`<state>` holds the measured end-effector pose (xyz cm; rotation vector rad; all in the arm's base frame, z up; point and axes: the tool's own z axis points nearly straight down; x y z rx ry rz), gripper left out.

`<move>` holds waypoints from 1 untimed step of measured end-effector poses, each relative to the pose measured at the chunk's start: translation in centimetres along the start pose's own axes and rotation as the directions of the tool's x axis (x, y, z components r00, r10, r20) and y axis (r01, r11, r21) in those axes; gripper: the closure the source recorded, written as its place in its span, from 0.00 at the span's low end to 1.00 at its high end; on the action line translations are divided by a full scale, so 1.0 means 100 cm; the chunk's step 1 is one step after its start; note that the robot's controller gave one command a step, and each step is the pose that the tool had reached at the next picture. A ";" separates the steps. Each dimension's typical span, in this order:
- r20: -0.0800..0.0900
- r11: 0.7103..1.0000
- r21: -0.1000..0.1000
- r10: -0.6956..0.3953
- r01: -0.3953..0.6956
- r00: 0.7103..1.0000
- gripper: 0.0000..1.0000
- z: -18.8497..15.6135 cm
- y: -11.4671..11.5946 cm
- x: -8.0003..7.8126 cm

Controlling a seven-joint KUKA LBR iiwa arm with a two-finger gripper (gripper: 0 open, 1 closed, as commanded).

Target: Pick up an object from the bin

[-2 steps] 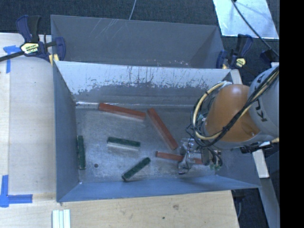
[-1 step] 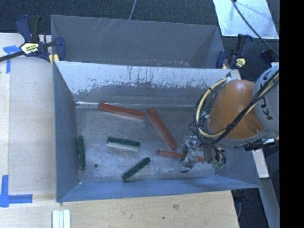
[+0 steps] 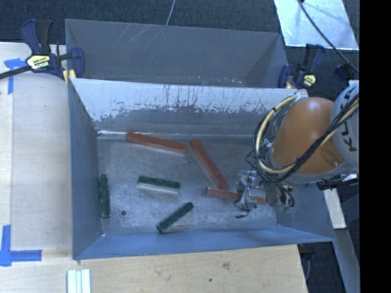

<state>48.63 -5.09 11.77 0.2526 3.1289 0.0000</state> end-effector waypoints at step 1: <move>0.005 1.000 0.000 0.000 0.000 1.000 1.00 -0.007 0.000 -0.001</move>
Offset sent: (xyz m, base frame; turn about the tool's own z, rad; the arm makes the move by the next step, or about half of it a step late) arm 0.0000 0.0000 0.0277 0.0000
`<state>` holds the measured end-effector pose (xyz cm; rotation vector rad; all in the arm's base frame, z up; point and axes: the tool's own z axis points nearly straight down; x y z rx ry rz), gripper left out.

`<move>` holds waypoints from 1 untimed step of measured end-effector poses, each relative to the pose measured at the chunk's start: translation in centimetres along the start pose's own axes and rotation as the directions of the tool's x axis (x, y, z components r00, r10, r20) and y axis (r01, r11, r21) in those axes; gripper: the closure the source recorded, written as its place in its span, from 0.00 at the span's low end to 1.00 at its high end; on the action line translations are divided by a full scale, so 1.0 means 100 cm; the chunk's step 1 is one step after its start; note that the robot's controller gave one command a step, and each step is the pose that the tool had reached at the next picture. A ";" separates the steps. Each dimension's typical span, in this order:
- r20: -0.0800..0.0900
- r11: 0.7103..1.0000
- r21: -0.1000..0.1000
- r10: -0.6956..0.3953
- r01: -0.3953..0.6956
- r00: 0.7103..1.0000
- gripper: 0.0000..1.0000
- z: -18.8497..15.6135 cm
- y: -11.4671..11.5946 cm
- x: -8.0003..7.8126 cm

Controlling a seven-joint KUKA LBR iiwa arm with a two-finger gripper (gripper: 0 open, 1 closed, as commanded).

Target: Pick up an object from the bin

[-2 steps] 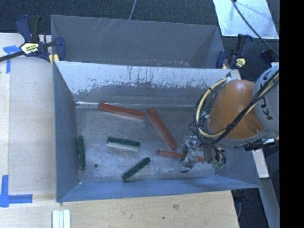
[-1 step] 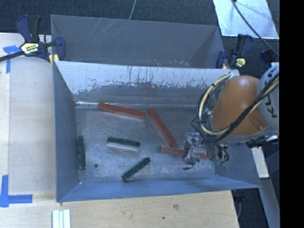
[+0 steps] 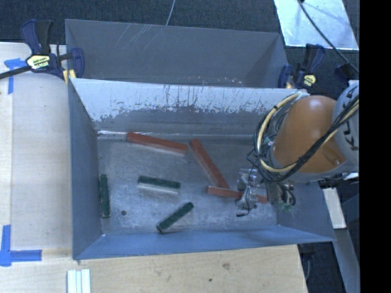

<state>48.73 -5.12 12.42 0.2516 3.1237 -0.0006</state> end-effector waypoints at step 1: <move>-0.004 1.000 0.000 0.000 0.000 1.000 1.00 -0.004 0.000 0.001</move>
Offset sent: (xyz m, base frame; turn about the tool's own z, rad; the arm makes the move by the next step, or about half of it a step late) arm -0.0001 0.0001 0.0153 0.0000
